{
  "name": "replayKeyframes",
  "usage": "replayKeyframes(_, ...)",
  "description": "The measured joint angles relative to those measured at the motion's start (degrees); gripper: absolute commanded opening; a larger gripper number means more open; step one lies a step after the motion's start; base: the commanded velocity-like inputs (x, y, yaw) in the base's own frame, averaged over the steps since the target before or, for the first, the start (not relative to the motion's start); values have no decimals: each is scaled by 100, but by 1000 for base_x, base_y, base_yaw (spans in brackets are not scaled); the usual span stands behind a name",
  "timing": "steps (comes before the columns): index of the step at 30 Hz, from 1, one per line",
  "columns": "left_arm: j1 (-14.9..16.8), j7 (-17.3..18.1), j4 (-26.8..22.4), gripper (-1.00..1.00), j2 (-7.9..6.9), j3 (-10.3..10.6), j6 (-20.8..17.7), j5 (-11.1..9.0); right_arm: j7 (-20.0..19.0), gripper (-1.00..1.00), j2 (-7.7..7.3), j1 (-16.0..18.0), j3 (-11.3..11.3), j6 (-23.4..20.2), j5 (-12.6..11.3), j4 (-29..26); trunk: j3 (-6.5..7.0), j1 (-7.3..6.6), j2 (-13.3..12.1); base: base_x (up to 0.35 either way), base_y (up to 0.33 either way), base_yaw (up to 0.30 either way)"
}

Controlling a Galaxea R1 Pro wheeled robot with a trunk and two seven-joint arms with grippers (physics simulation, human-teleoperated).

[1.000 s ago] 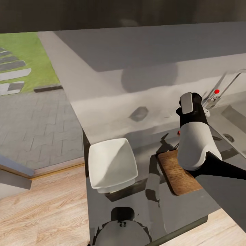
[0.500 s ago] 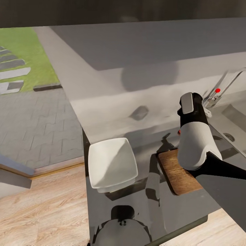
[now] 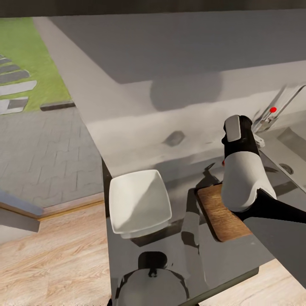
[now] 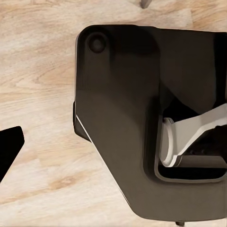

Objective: In the kitchen, take the Vidalia onion out of the sink, dice it on the chopping board with the paring knife, put the diced onion into the bowl on the countertop, then place both the paring knife and the chopping board into the sink.

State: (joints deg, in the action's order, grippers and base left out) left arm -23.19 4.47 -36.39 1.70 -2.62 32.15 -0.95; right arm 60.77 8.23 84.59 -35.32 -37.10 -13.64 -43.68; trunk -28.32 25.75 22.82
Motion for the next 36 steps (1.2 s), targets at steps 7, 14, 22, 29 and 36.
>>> replayKeyframes(7, 1, -1, 0, 100, 0, 0, 0, 0, 0, 100, 9, 0, 2, 0, 0, 0, -53, 0, 0, 0, 0, 0)
replayKeyframes(14, 2, 0, 0, 100, 0, 0, 0, 0, 0, 100, 9, 0, 0, 0, -8, 0, -117, 0, 0, 0, 0, 0)
replayKeyframes(22, 1, 0, 0, 100, 0, 0, 0, 0, 0, 100, 2, 0, 0, 0, -9, -1, -190, 0, 0, 0, 0, 0)
replayKeyframes(29, 2, 0, 0, 100, 0, 0, 0, 0, 0, 100, -8, 0, -13, -4, -17, -8, -234, 0, 0, 0, 0, 0)
replayKeyframes(36, 0, 0, 0, 100, 0, 0, 0, 0, 0, 100, -15, 0, -16, -8, -17, -9, -236, 0, 0, 0, 0, 0)
